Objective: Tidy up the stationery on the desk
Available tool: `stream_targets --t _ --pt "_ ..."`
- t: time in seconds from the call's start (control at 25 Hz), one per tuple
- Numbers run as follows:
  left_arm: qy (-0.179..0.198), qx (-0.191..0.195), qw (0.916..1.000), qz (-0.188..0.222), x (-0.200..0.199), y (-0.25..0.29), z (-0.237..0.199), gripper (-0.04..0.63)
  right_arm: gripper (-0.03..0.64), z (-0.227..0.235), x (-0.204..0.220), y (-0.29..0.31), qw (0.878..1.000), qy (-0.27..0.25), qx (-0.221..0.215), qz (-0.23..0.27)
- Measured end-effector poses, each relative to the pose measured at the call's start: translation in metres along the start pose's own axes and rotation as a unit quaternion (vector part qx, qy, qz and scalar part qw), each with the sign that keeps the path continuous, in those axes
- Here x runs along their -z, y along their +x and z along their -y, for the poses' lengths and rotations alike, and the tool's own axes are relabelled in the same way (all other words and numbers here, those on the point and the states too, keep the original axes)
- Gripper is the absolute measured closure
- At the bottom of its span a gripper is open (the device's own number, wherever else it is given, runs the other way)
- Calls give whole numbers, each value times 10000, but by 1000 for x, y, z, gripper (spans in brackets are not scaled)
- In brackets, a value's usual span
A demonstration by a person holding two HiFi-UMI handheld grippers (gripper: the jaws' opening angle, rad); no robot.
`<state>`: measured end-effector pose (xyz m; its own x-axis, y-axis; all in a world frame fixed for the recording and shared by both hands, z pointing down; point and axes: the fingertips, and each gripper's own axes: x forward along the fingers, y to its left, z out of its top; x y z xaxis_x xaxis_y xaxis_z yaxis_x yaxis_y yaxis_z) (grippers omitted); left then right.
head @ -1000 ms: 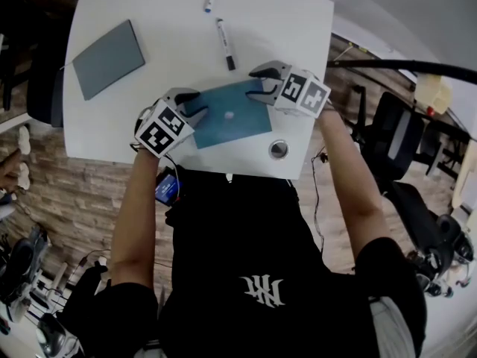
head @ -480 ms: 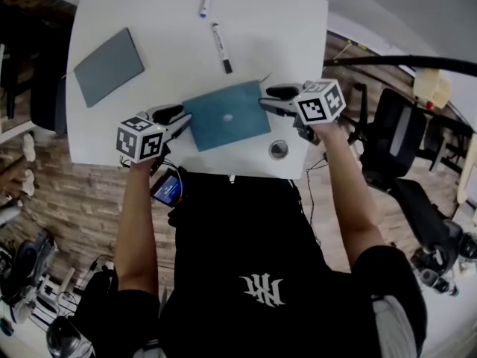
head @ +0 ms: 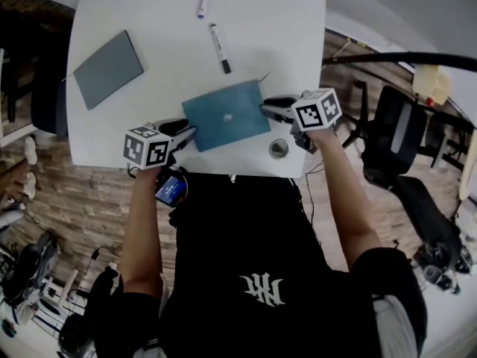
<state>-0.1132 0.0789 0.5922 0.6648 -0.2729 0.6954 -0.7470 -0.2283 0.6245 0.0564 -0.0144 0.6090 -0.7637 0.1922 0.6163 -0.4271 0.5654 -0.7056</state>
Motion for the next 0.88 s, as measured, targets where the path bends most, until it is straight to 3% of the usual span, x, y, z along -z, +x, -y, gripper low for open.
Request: stream_targets --t 0.48,0.64,0.88 --pt "3 -293 9990 -336 16 6 -1 471 540 2 5 6 9998 -88 107 -137" --pt "-112 -39 9987 -491 23 14 6 506 541 9 -2 -1 9997 122 217 20" --pt "-79 290 9975 -635 21 39 32 528 543 32 -27 -18 9987 -64 502 84"
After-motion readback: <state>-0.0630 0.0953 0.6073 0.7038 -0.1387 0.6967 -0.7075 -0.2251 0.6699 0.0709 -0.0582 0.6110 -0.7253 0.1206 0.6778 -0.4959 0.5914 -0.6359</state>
